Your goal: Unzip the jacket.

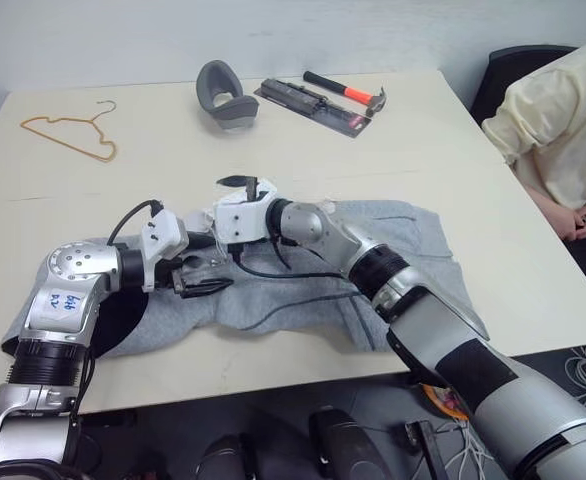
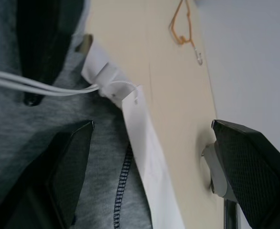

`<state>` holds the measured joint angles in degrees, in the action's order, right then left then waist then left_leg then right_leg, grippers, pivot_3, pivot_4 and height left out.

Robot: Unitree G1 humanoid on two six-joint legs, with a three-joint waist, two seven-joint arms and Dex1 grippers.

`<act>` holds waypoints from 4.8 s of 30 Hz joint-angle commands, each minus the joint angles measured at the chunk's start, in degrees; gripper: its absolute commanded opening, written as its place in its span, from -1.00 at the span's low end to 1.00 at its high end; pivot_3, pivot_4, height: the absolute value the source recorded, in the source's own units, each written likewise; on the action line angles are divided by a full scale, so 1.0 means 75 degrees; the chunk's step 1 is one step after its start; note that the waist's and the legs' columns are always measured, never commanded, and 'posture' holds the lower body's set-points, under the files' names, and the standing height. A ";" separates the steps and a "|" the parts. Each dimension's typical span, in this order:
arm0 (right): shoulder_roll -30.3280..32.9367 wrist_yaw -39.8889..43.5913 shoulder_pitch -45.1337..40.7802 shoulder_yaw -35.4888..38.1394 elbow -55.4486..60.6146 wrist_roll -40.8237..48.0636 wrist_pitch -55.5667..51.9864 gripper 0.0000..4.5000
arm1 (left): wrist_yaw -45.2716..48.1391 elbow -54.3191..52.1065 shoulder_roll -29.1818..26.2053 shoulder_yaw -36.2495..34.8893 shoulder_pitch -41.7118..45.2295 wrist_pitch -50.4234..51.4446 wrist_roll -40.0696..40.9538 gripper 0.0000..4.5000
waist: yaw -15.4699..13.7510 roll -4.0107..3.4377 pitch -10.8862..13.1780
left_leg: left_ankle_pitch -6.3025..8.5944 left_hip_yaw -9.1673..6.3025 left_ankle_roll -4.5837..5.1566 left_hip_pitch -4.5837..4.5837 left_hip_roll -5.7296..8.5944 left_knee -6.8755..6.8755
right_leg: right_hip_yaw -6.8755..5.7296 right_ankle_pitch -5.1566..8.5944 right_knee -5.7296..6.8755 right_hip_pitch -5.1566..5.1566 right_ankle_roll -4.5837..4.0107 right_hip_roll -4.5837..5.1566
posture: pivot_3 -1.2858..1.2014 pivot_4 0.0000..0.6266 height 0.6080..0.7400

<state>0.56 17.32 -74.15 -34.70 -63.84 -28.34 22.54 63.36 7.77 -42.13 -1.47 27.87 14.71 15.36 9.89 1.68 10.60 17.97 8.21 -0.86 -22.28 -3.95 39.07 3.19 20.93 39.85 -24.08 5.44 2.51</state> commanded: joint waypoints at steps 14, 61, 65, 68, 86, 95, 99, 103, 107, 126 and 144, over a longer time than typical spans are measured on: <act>-0.0611 0.0491 -0.0372 0.2397 -0.0854 0.1684 -0.1050 -0.97 | -0.0148 -0.0449 0.0123 -0.0065 -0.0191 0.0056 0.0140 1.00 | -0.0015 0.0000 0.0000 | 0.0000 -0.0002 0.0000 0.0001 0.0001 -0.0001 | -0.0020 0.0000 0.0004 0.0001 -0.0001 0.0004 | 0.03 -0.52 1.00; 0.6716 0.0663 0.5533 1.0326 0.5256 0.6114 -0.7487 -0.97 | 0.0393 0.1662 0.0865 0.0645 0.1083 -0.1242 -0.0376 1.00 | -0.0830 -0.0018 0.0003 | 0.0005 0.0056 0.0032 0.0027 0.0045 0.0004 | 0.0027 -0.0004 -0.0052 0.0013 -0.0001 -0.0014 | 0.03 -0.52 1.00; 0.7080 0.0700 0.4590 1.0020 0.3949 0.6229 -0.6882 -0.97 | 0.0338 0.1586 0.0851 0.0612 0.1039 -0.1211 -0.0358 1.00 | -0.0856 -0.0021 0.0004 | 0.0005 0.0053 0.0033 0.0026 0.0042 0.0005 | 0.0029 -0.0004 -0.0053 0.0013 -0.0001 -0.0011 | 0.03 -0.52 1.00; 0.7489 0.0832 0.4090 0.9618 0.2858 0.5996 -0.6190 -0.97 | 0.0280 0.1499 0.0816 0.0560 0.0956 -0.1178 -0.0338 1.00 | -0.0902 -0.0021 0.0004 | 0.0005 0.0046 0.0035 0.0024 0.0044 0.0006 | 0.0031 -0.0004 -0.0060 0.0020 -0.0001 -0.0008 | 0.03 -0.52 1.00; 0.8042 0.1857 0.3521 0.8447 0.0570 0.5866 -0.4635 -0.97 | -0.0022 0.1134 0.0898 0.0484 0.0708 -0.1063 -0.0274 1.00 | -0.0862 -0.0039 0.0011 | 0.0008 0.0036 0.0042 0.0025 0.0043 0.0005 | 0.0032 -0.0009 -0.0091 0.0046 0.0003 -0.0006 | 0.03 -0.52 1.00; 0.6932 0.2147 0.5347 0.8317 0.4017 0.6374 -0.5983 -0.97 | 0.0423 -0.0737 0.1015 0.0495 0.1607 0.0792 0.1042 1.00 | -0.0867 -0.0040 0.0011 | 0.0007 0.0020 0.0039 0.0020 0.0032 0.0008 | 0.0026 -0.0011 -0.0083 0.0047 0.0006 -0.0006 | 0.03 -0.52 1.00; 0.6773 0.2142 0.5975 0.8206 0.5092 0.6337 -0.6271 -0.97 | 0.0102 0.0379 0.1565 0.1192 0.2353 -0.0185 0.0000 1.00 | -0.0922 -0.0053 0.0003 | 0.0006 0.0018 0.0039 0.0036 0.0046 0.0011 | 0.0027 -0.0011 -0.0090 0.0066 0.0006 -0.0019 | 0.03 -0.52 1.00; 0.6915 0.1965 0.6080 0.8150 0.5252 0.6116 -0.6217 -0.97 | -0.0270 0.2152 0.1897 0.2099 0.2664 -0.1611 -0.1421 1.00 | -0.0898 -0.0056 0.0001 | 0.0006 0.0028 0.0041 0.0045 0.0050 0.0009 | 0.0028 -0.0014 -0.0096 0.0073 0.0011 -0.0029 | 0.03 -0.52 1.00; 0.7243 0.1503 0.5646 0.8171 0.4495 0.5772 -0.5968 -0.97 | -0.0537 0.3480 0.2094 0.2684 0.2685 -0.2642 -0.2356 1.00 | -0.0856 -0.0056 0.0002 | 0.0006 0.0049 0.0040 0.0047 0.0037 -0.0006 | 0.0028 -0.0014 -0.0097 0.0055 0.0011 -0.0028 | 0.03 -0.52 1.00; 0.8422 0.1034 0.1726 0.7203 0.0081 0.4614 -0.3880 -0.97 | -0.0661 0.3815 0.2235 0.2379 0.2191 -0.2868 -0.2355 1.00 | -0.0856 -0.0064 -0.0003 | 0.0011 0.0052 0.0044 0.0157 0.0040 -0.0029 | 0.0040 -0.0016 -0.0130 0.0173 0.0008 -0.0001 | 0.03 -0.52 1.00; 0.8337 0.1305 0.1490 0.6857 -0.0215 0.4377 -0.3021 -0.97 | -0.0877 0.3276 0.2106 0.2044 0.1693 -0.2583 -0.2329 1.00 | -0.0837 -0.0071 -0.0004 | 0.0011 0.0050 0.0042 0.0160 0.0036 -0.0040 | 0.0039 -0.0016 -0.0134 0.0175 0.0008 -0.0002 | 0.03 -0.52 1.00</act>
<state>60.73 27.05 -62.25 16.20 -66.17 4.38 -1.11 57.07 30.41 -25.19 13.36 42.36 -6.15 -0.37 3.61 1.15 10.57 18.06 8.58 -0.55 -21.08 -3.69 38.77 3.48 20.81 38.83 -22.76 5.50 2.49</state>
